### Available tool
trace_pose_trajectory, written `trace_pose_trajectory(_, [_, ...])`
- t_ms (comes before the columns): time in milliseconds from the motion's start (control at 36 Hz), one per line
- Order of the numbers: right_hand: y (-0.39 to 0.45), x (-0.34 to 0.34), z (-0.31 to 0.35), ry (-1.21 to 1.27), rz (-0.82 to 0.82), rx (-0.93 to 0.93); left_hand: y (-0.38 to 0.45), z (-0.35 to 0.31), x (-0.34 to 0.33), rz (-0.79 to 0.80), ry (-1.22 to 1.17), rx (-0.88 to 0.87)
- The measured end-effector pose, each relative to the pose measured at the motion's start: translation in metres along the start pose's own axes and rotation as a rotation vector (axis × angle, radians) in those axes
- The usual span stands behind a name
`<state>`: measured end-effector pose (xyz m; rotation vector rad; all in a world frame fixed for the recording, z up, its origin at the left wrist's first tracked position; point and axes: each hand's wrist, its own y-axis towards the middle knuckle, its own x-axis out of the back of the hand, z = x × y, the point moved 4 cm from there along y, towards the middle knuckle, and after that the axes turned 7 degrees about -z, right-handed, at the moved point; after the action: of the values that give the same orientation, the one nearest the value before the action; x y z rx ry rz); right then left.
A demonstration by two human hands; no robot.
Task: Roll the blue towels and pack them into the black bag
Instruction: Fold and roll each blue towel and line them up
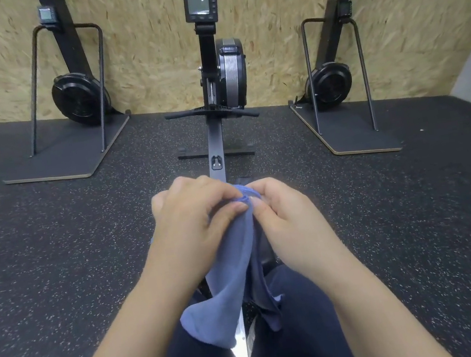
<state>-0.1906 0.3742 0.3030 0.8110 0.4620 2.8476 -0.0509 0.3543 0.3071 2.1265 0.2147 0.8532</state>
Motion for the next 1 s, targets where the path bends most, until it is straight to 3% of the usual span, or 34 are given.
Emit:
trace_pose_trajectory(250, [-0.002, 0.0, 0.002, -0.065, 0.079, 0.041, 0.001, -0.001, 0.001, -0.027, -0.051, 0.04])
trace_pose_trajectory(444, [0.0, -0.003, 0.003, 0.041, 0.145, 0.079, 0.0, 0.005, 0.003, -0.072, -0.14, 0.165])
trace_pose_trajectory(528, [0.003, -0.001, -0.001, 0.109, 0.083, 0.081, 0.001, 0.007, 0.002, -0.046, -0.212, 0.198])
trace_pose_trajectory(611, [0.007, 0.001, -0.007, 0.099, -0.009, 0.096, 0.002, 0.012, 0.0, 0.02, -0.214, 0.155])
trace_pose_trajectory(722, [0.011, 0.005, -0.016, 0.114, -0.098, 0.091, -0.001, 0.031, -0.003, 0.168, -0.025, 0.081])
trace_pose_trajectory(889, [0.012, 0.008, -0.022, 0.138, -0.083, 0.064, -0.006, 0.045, -0.006, 0.312, -0.099, 0.137])
trace_pose_trajectory(1000, [0.011, 0.009, -0.022, 0.15, -0.08, 0.074, -0.008, 0.054, -0.008, 0.368, 0.016, 0.129])
